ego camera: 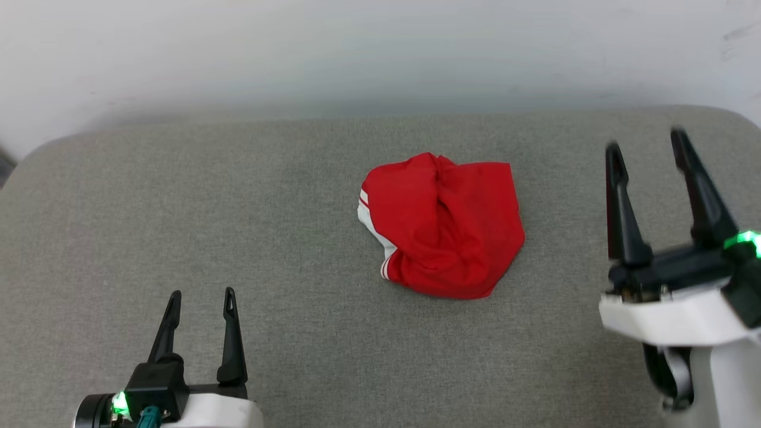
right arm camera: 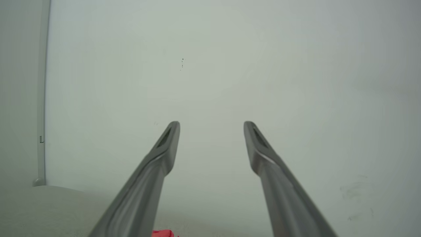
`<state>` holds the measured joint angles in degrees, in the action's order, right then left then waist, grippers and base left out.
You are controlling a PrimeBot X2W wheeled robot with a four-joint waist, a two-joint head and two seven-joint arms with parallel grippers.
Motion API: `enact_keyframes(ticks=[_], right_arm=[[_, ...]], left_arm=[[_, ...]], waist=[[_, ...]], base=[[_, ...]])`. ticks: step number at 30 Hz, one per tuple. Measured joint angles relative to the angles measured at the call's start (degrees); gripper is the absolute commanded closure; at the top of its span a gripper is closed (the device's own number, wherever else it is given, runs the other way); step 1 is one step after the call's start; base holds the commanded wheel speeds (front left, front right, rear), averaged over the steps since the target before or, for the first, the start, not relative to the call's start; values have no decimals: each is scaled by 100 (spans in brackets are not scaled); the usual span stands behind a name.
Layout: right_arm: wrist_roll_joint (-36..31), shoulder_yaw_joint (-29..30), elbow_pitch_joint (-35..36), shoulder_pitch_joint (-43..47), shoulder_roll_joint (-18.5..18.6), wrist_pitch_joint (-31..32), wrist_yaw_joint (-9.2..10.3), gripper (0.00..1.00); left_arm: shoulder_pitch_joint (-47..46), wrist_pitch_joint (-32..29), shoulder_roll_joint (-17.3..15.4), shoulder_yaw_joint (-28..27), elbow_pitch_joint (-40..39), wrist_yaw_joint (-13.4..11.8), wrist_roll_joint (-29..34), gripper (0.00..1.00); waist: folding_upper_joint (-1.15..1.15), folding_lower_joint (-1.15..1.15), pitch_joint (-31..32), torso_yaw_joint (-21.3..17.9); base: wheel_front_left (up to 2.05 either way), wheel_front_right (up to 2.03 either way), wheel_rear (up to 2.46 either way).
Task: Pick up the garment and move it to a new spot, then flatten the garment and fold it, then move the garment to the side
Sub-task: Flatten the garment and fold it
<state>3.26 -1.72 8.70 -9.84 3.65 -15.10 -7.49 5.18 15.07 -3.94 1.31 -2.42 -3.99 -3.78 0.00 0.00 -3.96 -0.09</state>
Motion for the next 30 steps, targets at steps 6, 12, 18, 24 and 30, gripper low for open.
enact_keyframes(ticks=[6,12,18,24,30], right_arm=[[179,-723,-515,-1234,711,0,-1,0],[604,-2272,-1696,-2472,1777,543,-2,0],[2100,-4354,-2101,-3598,2597,2393,-1,0],[3495,-6015,-2035,-4647,3240,3920,-2,0],[4359,-6891,-2185,-5230,3245,4848,-2,0]], left_arm=[[-177,0,43,-45,19,58,13,0],[-327,0,69,-109,4,75,16,0],[-510,0,87,-116,-42,94,18,0],[-755,0,96,-52,-64,101,13,0],[-1030,0,99,35,-97,82,-91,0]], waist=[[0,0,-258,11],[0,1,-464,19],[0,1,-738,19],[0,1,-1079,104],[0,1,-1485,264]], base=[[0,0,0],[0,0,0],[0,0,0],[0,0,0],[0,0,0]])
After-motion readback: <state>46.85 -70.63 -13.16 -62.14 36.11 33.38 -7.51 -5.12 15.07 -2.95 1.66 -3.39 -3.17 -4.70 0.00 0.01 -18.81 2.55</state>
